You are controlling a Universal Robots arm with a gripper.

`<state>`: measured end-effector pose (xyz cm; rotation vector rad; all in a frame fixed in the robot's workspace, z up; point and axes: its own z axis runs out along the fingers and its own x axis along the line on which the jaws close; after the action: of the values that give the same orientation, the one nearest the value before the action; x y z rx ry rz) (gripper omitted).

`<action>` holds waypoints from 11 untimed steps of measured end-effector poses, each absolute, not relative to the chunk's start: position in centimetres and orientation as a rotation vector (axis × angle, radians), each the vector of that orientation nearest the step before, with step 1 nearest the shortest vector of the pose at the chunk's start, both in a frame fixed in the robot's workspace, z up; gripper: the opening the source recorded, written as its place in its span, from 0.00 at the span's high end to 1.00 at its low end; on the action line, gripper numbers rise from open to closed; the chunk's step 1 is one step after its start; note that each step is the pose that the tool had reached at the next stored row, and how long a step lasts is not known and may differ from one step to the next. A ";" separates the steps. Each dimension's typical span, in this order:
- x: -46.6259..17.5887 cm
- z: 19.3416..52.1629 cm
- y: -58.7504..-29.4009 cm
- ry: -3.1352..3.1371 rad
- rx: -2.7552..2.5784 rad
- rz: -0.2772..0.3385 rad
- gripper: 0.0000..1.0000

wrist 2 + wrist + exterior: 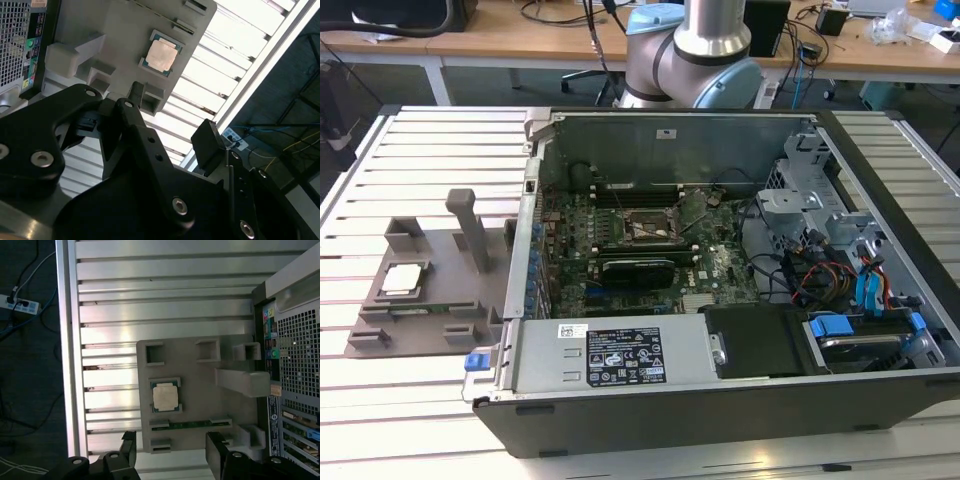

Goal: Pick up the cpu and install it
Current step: 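Pick up the cpu and move it towards the insertion slot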

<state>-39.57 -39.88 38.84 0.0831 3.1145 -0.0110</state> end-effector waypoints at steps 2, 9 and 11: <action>-39.6 38.8 -39.9 3.115 0.083 -0.011 0.34; -39.6 38.3 -39.9 3.115 0.083 -0.011 0.34; -39.6 38.1 -39.9 3.114 0.083 -0.011 0.34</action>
<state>-39.57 -39.88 38.13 0.0832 3.1145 -0.0110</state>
